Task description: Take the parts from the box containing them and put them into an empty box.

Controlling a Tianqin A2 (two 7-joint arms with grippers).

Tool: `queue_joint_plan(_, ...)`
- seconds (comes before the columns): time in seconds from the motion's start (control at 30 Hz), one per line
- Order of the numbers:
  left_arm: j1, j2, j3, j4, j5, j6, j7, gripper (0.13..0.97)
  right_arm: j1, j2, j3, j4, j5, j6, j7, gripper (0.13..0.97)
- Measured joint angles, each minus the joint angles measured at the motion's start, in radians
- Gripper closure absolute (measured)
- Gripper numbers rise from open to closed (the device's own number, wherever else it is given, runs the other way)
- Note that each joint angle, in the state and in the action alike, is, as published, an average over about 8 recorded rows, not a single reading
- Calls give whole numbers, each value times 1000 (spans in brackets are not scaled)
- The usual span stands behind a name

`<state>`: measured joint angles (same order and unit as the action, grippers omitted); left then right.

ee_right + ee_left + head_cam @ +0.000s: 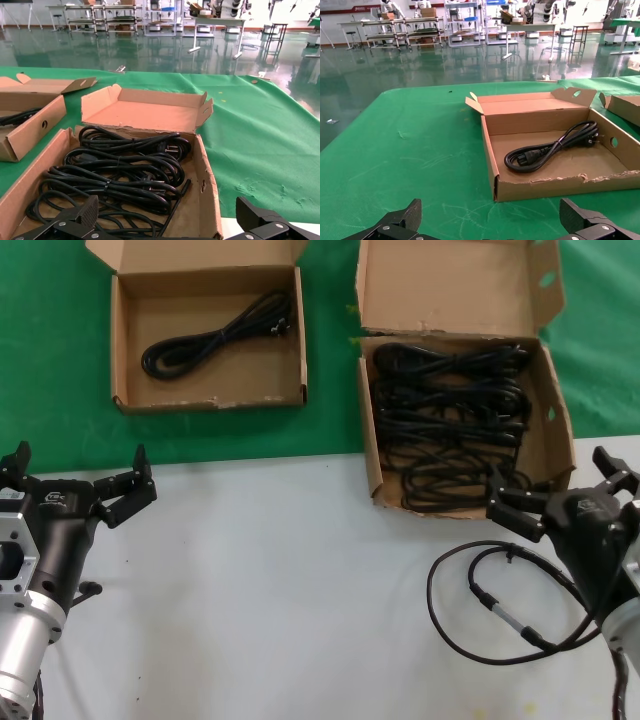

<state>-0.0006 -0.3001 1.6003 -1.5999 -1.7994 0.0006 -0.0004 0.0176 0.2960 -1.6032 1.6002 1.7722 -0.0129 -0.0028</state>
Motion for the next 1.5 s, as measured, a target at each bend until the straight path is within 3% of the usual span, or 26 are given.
queue_joint_plan(1.5,0,0,0,0,0,0,0,132,0,0,0,0,0,0,0,129)
